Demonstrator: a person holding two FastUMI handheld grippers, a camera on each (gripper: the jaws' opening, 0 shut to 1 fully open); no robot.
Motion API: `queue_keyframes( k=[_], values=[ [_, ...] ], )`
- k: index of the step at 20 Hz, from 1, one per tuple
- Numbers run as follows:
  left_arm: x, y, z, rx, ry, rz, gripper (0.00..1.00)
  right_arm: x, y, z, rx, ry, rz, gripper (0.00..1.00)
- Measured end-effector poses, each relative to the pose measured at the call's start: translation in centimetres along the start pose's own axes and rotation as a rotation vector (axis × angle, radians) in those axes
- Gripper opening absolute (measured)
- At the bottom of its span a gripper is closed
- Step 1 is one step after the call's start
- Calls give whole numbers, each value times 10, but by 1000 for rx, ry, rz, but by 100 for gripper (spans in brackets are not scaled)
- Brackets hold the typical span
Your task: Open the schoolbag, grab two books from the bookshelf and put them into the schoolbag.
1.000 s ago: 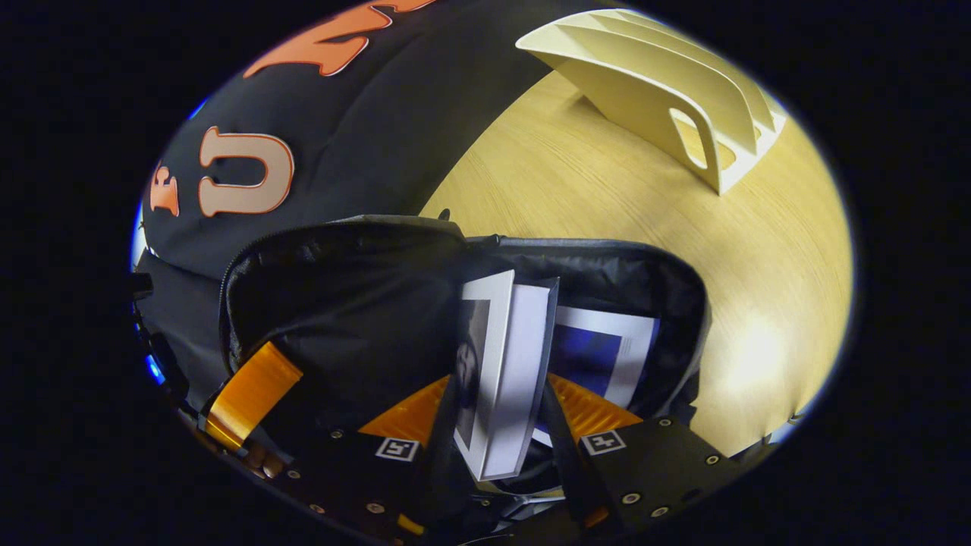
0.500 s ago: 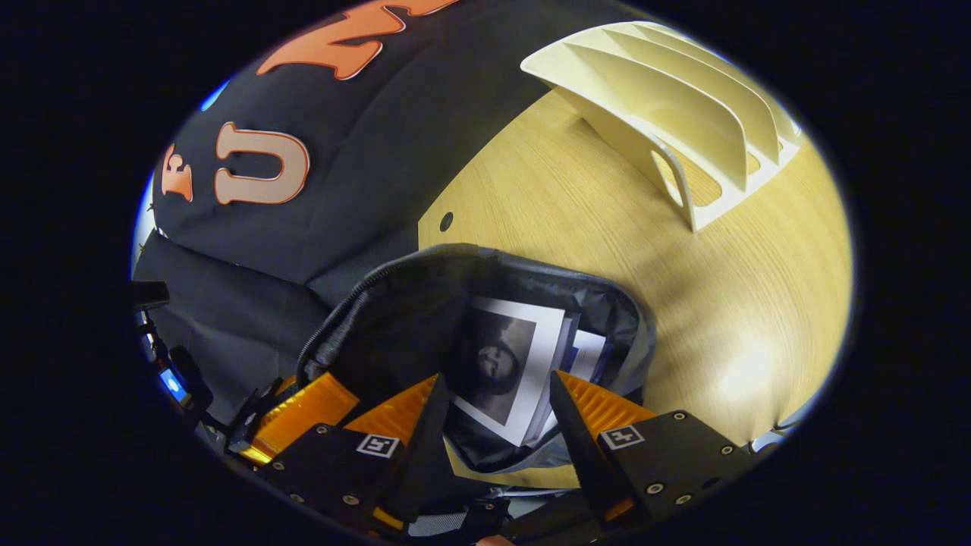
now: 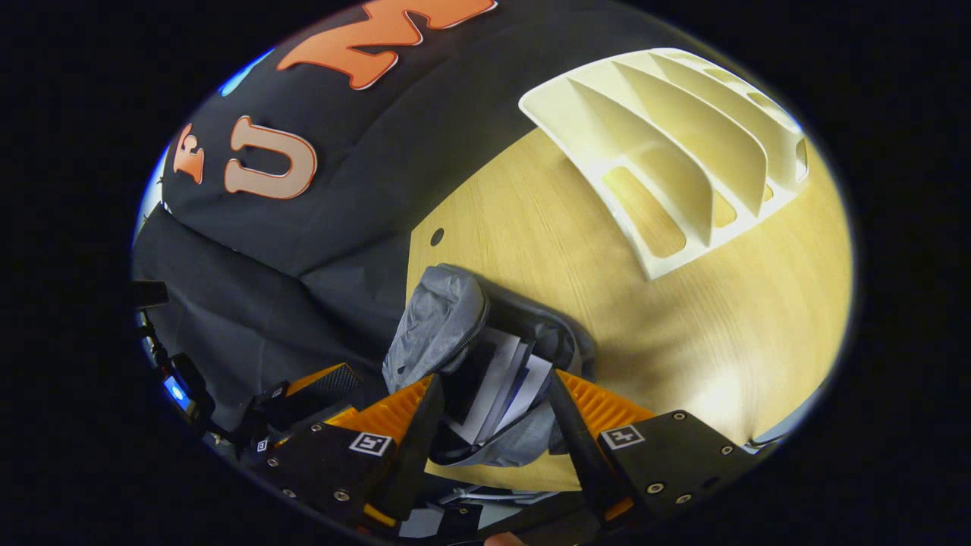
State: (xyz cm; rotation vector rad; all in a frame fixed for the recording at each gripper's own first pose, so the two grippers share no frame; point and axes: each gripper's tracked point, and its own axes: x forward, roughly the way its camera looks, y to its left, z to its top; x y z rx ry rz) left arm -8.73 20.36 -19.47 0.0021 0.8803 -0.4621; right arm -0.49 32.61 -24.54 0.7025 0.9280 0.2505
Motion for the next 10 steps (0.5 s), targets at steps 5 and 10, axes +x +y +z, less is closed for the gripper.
queue_keyframes(
  k=[5,10],
  values=[
    [13,-25,19,-27,-78,50,97,-37,-34,36,-87,-92,-63,92],
    [18,-47,49,-33,-184,136,98,-84,-65,80,-227,-196,-134,96]
  ],
)
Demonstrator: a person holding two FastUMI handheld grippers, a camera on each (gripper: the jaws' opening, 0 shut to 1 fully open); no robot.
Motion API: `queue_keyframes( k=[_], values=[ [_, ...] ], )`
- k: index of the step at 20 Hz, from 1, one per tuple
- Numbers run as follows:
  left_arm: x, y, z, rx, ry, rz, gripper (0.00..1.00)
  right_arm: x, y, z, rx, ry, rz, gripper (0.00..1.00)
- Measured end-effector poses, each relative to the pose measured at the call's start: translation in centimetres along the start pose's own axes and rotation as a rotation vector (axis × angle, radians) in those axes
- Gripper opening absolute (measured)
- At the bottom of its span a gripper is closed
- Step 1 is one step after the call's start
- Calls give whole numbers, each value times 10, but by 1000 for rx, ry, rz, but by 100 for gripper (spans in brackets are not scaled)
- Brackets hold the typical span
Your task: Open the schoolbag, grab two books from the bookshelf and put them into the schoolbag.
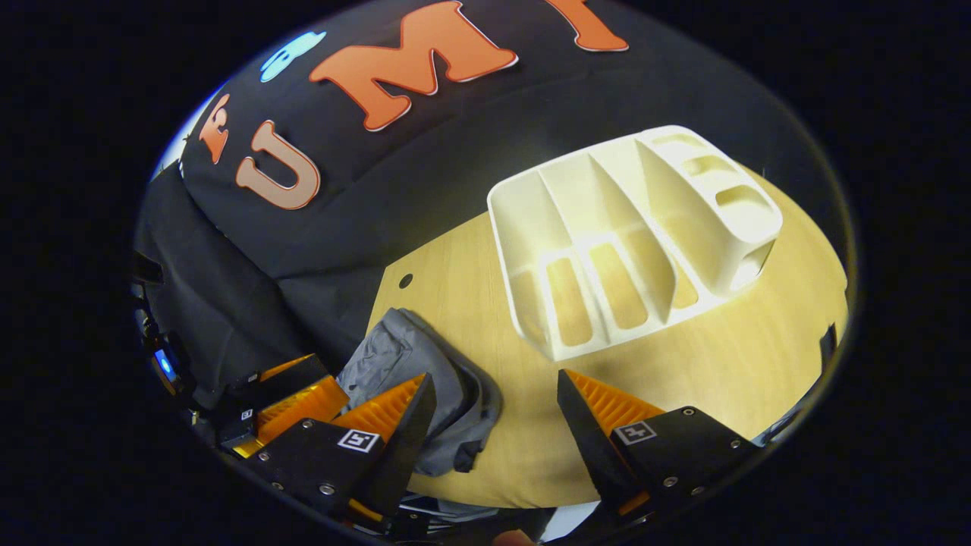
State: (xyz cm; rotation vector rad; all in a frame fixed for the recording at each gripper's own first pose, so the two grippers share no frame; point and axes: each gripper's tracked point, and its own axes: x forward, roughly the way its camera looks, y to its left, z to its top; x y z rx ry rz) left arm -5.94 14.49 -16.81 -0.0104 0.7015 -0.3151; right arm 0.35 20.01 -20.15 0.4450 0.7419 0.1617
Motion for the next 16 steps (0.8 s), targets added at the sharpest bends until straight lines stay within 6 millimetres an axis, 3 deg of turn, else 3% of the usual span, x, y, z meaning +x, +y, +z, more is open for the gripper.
queue_keyframes(
  k=[3,5,9,16],
  values=[
    [-7,-23,29,-14,-102,39,98,-26,-22,36,-107,-85,-33,97],
    [-17,-25,44,-19,-163,105,98,-42,-30,61,-173,-145,-44,97],
    [-37,-48,85,-37,-301,182,98,-71,-35,105,-256,-254,-35,97],
    [-71,-89,145,-46,-505,313,97,-142,-52,175,-420,-503,-68,96]
  ],
)
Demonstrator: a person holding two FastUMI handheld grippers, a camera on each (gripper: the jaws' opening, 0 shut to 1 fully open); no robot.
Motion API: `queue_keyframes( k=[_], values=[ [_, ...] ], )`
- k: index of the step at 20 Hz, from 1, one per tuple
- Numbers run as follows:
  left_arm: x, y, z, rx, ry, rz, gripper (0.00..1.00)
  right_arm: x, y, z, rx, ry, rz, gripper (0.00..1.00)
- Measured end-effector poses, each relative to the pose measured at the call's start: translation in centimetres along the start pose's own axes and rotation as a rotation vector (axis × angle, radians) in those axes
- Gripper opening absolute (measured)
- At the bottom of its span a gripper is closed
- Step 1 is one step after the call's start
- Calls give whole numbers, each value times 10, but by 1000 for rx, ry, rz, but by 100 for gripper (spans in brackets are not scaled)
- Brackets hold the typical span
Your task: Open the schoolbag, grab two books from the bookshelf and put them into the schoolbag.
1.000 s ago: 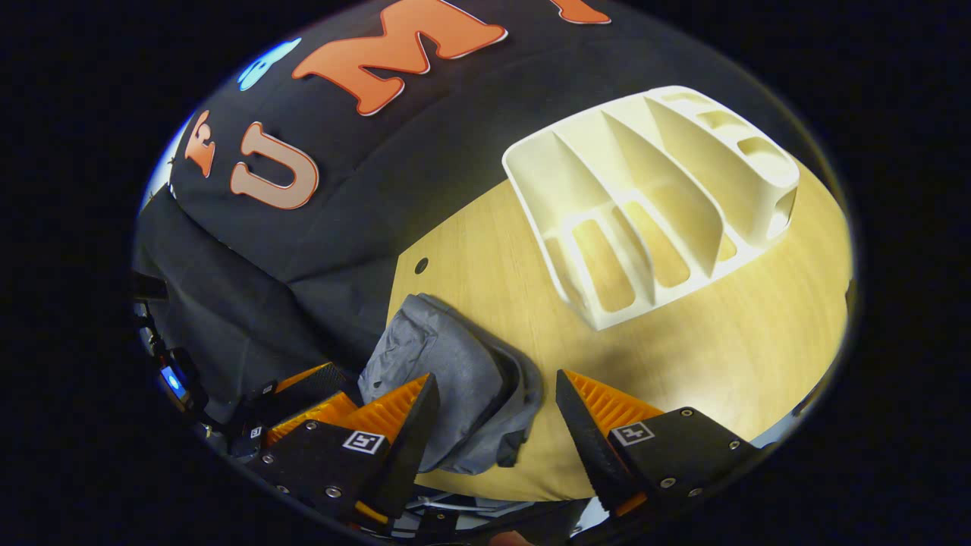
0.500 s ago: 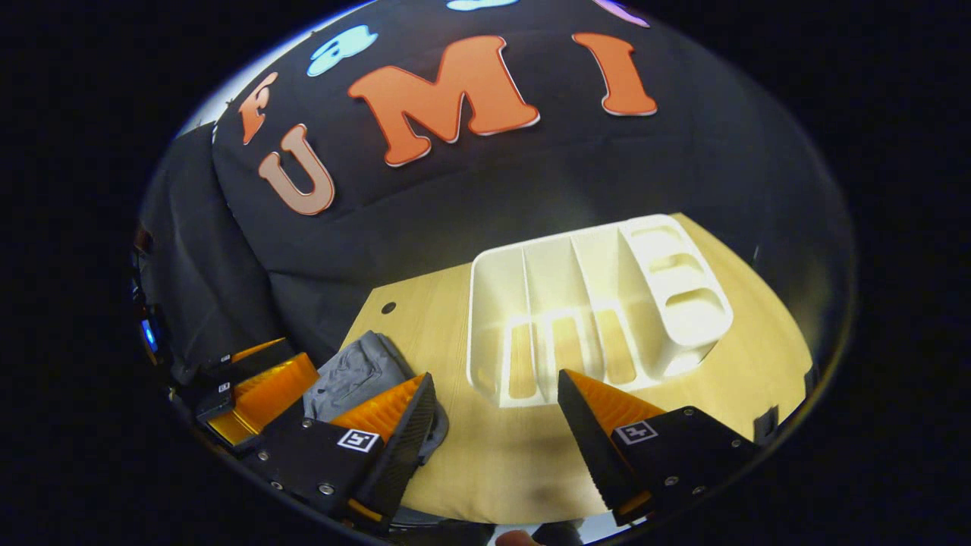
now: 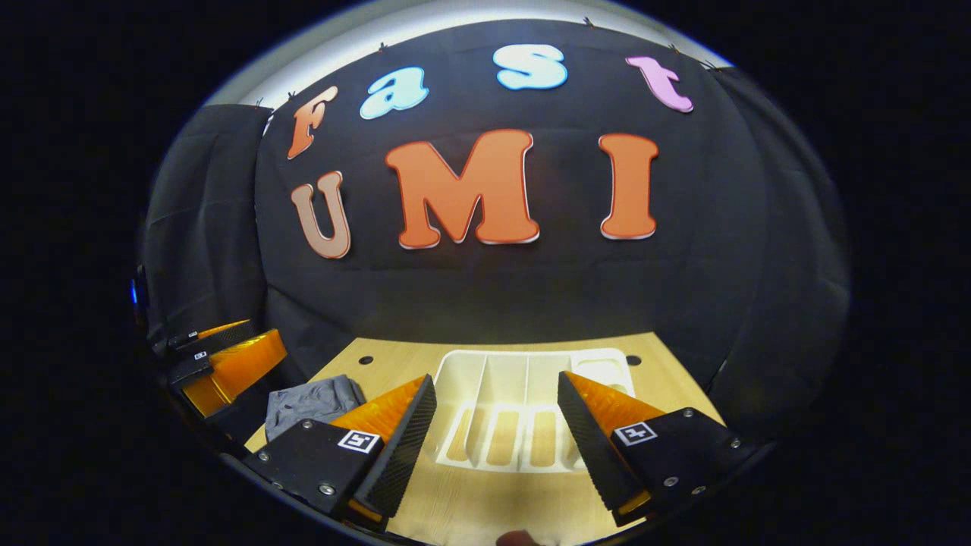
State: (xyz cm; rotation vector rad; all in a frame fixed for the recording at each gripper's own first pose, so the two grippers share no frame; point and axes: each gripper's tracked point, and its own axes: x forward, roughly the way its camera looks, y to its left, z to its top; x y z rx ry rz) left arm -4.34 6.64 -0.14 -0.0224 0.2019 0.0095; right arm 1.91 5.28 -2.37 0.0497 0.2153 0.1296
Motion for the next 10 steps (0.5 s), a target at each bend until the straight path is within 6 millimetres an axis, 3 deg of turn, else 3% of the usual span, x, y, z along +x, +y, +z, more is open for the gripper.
queue_keyframes(
  k=[6,10],
  values=[
    [-16,-29,34,-33,-143,44,96,-22,-27,54,-56,-187,-39,96],
    [-20,-38,48,-23,-229,40,97,-33,-30,70,-76,-272,-49,96]
  ],
)
